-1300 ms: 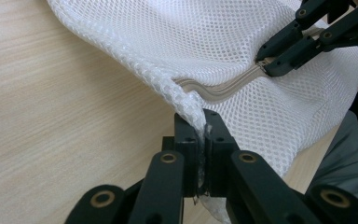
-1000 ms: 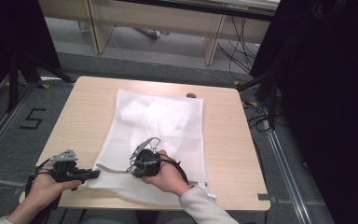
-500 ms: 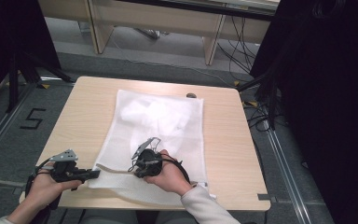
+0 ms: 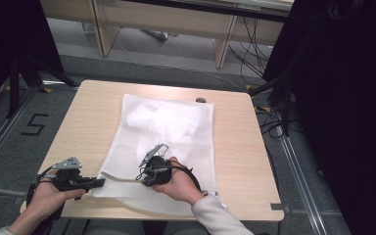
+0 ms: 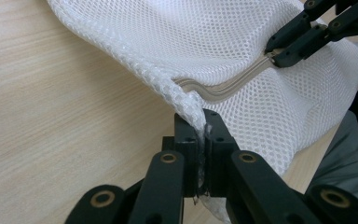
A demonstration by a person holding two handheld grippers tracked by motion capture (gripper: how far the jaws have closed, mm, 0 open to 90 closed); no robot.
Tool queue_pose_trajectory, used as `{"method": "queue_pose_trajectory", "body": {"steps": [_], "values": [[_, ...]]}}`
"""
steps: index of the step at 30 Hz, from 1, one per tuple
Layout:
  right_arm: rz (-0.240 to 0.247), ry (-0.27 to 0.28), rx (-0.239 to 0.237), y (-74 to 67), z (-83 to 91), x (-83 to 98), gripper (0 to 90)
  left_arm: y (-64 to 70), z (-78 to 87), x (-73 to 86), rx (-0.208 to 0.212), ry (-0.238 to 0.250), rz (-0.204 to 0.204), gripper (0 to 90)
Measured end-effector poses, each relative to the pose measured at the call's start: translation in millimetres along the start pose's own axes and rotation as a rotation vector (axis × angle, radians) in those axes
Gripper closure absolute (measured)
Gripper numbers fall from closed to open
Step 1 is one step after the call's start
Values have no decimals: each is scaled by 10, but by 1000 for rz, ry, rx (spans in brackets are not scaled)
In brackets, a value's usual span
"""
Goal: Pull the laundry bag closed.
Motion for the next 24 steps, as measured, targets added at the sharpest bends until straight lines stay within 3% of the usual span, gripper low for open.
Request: {"method": "queue_pose_trajectory", "body": {"steps": [24], "values": [[-11, -1, 7, 37, 61, 74, 823, 3, 1, -1, -1, -6, -3, 855]]}}
Point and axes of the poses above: each handheld gripper's, and its own axes: z roughly backward along the jaws, x roughly out of its underside, y roughly to its right, the point moved 5 cm from there along -z, roughly forward along the jaws, and after that the axes turned 1 degree about y, right-handed, at the moved point
